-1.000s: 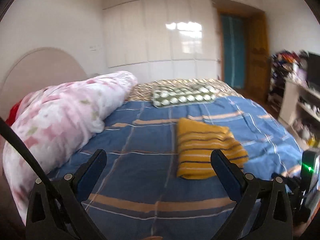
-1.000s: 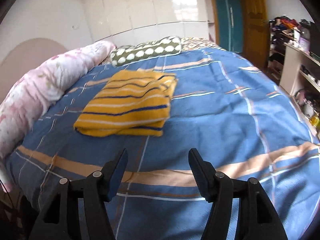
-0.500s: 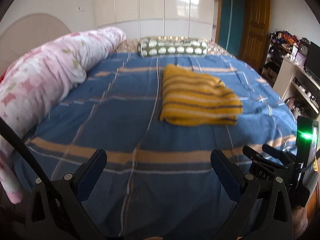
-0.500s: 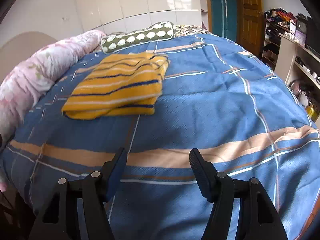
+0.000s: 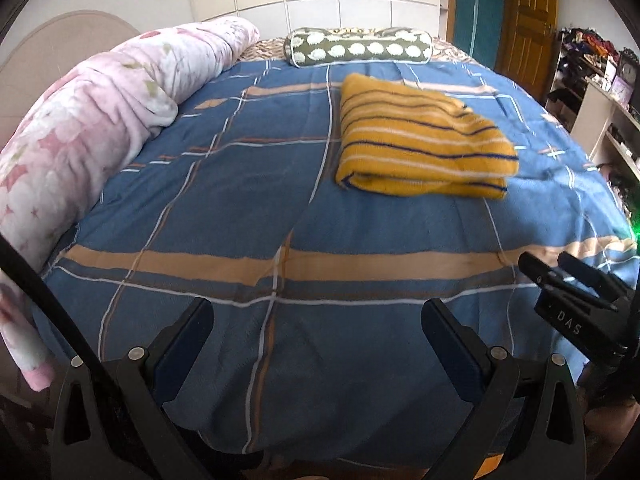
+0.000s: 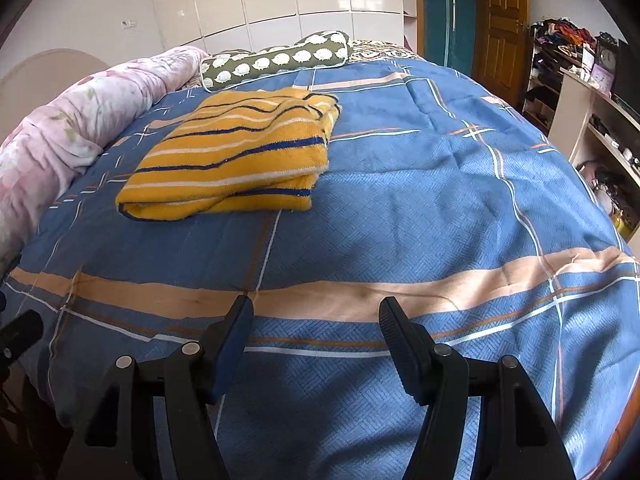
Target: Fold small clothes
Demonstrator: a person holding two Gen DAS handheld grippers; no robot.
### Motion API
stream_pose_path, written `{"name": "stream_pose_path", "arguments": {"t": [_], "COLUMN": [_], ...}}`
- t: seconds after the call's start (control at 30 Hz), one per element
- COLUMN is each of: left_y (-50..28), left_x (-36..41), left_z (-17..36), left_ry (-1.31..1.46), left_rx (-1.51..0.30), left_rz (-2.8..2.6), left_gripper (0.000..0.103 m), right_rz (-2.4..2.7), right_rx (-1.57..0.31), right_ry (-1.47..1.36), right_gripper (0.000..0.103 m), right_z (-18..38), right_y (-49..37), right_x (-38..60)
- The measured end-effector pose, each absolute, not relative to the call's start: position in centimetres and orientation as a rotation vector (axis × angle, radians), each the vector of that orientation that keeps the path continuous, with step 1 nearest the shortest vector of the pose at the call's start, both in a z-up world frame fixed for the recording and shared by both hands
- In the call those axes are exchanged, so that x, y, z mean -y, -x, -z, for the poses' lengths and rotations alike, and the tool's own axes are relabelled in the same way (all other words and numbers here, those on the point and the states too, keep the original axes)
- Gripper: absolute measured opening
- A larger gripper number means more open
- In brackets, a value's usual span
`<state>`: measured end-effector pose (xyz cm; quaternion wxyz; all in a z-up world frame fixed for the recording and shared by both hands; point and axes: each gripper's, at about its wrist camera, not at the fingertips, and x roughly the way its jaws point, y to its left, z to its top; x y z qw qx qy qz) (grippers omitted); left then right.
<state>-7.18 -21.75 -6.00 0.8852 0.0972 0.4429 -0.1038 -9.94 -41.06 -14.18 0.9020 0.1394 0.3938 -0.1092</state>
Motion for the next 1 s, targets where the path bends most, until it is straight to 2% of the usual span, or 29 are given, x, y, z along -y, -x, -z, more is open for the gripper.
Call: {"name": "stream_pose_path", "arguments": {"t": [1.0], "left_y": [7.5], "left_x": [22.3], "left_z": [7.6], "left_ry": [-0.224], "left_rx": [-0.998], "left_rz": [0.24], "left_gripper": [0.103], "right_rz": [0.26], "right_rx": [-0.818], "right_ry": [-0.303], "right_gripper": [0.072], "right_z": [14.3], "right_y": [10.6], "right_x": [41.4]}}
